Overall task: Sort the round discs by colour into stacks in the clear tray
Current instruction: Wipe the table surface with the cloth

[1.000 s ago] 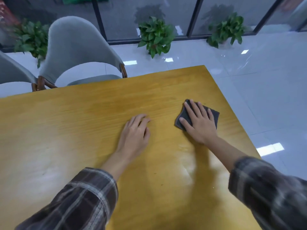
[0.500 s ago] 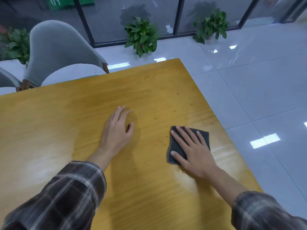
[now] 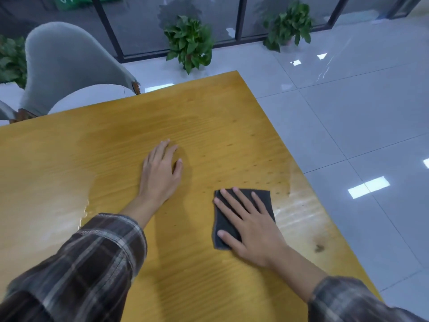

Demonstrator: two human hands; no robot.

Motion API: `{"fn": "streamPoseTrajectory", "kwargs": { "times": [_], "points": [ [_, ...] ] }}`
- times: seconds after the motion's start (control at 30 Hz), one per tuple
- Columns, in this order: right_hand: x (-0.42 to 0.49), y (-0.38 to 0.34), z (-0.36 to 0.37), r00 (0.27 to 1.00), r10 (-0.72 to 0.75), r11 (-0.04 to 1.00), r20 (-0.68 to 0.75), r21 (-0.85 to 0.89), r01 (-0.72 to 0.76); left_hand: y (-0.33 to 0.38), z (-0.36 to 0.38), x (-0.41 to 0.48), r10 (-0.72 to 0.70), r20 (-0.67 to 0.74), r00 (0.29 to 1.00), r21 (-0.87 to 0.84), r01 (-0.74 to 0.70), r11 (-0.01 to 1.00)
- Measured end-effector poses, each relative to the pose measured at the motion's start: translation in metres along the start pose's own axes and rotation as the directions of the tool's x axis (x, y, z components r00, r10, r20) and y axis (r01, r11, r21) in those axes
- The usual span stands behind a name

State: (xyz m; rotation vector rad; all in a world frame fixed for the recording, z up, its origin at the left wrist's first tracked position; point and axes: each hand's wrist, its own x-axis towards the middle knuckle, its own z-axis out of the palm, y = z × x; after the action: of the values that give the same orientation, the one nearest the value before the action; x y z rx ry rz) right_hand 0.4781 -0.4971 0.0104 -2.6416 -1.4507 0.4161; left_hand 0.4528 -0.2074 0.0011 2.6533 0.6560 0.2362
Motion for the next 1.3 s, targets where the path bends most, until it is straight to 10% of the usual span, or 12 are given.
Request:
{"fn": "streamPoseTrajectory", "kwargs": {
  "times": [0.3,1.0,1.3],
  "points": [
    [0.017,0.089,-0.026,0.997,0.071,0.997,-0.012,-0.03,-0.072,0.005,0.01,0.03,0.039,0.022,0.999,0.009,-0.04,0.999],
    [0.38,0.101,-0.082,0.969,0.233,0.972,-0.082,-0.008,-0.234,-0.008,0.017,0.117,0.193,-0.192,0.962,-0.189,-0.229,0.955],
    [0.368,0.035,-0.068,0.992,-0.127,0.987,-0.02,-0.1,0.125,-0.013,0.009,0.118,-0.024,-0.314,0.949,-0.433,-0.121,0.893]
  ]
}}
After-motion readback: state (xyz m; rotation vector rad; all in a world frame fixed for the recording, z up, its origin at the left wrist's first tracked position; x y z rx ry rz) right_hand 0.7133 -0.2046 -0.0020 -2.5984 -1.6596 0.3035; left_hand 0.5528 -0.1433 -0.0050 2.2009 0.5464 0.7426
